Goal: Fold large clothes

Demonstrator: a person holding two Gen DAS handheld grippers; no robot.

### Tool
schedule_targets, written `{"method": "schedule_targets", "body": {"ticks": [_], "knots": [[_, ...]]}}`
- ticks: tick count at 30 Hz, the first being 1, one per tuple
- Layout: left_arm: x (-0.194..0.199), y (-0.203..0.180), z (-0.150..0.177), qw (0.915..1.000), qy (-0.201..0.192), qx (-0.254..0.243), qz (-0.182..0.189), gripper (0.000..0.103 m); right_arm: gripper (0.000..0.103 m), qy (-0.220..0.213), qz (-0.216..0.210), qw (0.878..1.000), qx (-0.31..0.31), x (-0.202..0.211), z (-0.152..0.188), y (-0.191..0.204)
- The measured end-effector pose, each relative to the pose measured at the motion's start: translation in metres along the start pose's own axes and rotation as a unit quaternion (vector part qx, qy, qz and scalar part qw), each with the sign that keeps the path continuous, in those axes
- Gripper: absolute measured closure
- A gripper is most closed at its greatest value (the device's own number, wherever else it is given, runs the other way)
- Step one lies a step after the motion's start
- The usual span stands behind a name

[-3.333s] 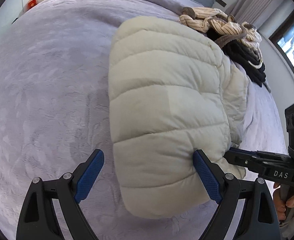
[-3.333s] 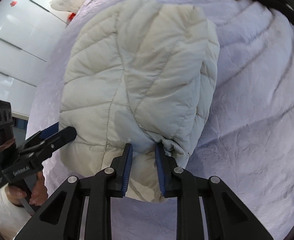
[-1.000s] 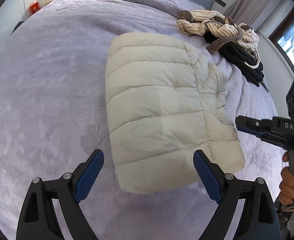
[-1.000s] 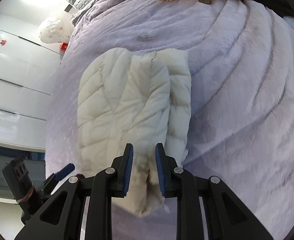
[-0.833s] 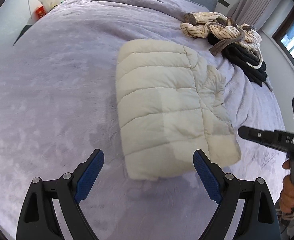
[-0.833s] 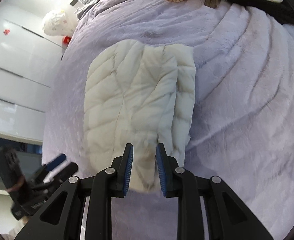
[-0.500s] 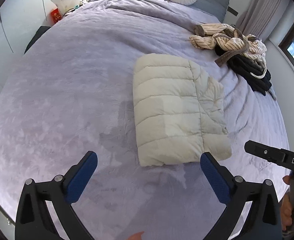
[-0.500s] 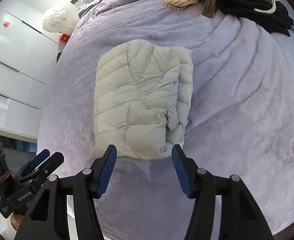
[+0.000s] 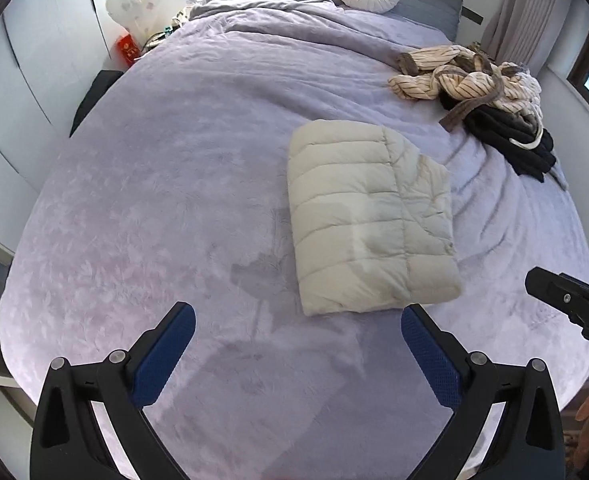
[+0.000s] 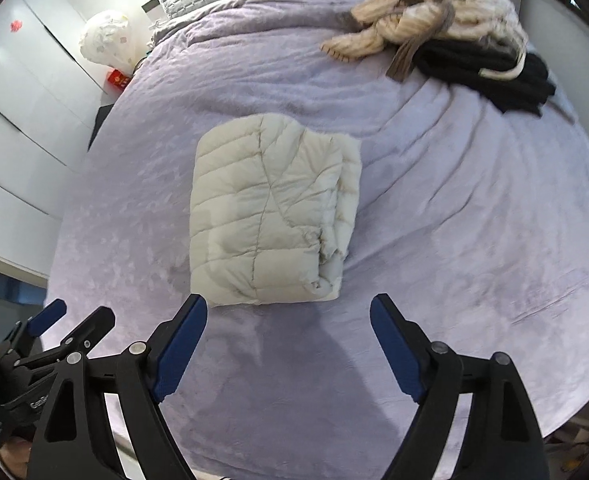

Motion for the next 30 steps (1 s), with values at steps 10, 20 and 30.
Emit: {"method": "schedule_targets", "body": {"ticks": [10, 20, 30], "knots": [[0.036, -0.004, -0.001, 0.9998, -0.013, 0.001, -0.015, 0.000, 0.017, -0.020, 0.030, 0.999, 0.000, 0.035, 0.011, 0.009], [0.058, -0.008, 0.004, 0.9996, -0.025, -0.002, -0.016, 0.000, 0.017, -0.030, 0.029, 0.999, 0.012, 0.053, 0.016, 0.026], [0.065, -0.008, 0.002, 0.9993, -0.032, 0.000, -0.018, 0.000, 0.017, -0.034, 0.028, 0.999, 0.015, 0.057, 0.015, 0.030]]}}
Point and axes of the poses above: each gripper's, at about its wrist camera, not at the fingertips, and x roughly against the way its jaws point, y to its left, z to its underside, the point moved 4 cm from there along -x, roughly the way its jaws point, and after that the axes turned 4 degrees about y, right-handed, at the moved point
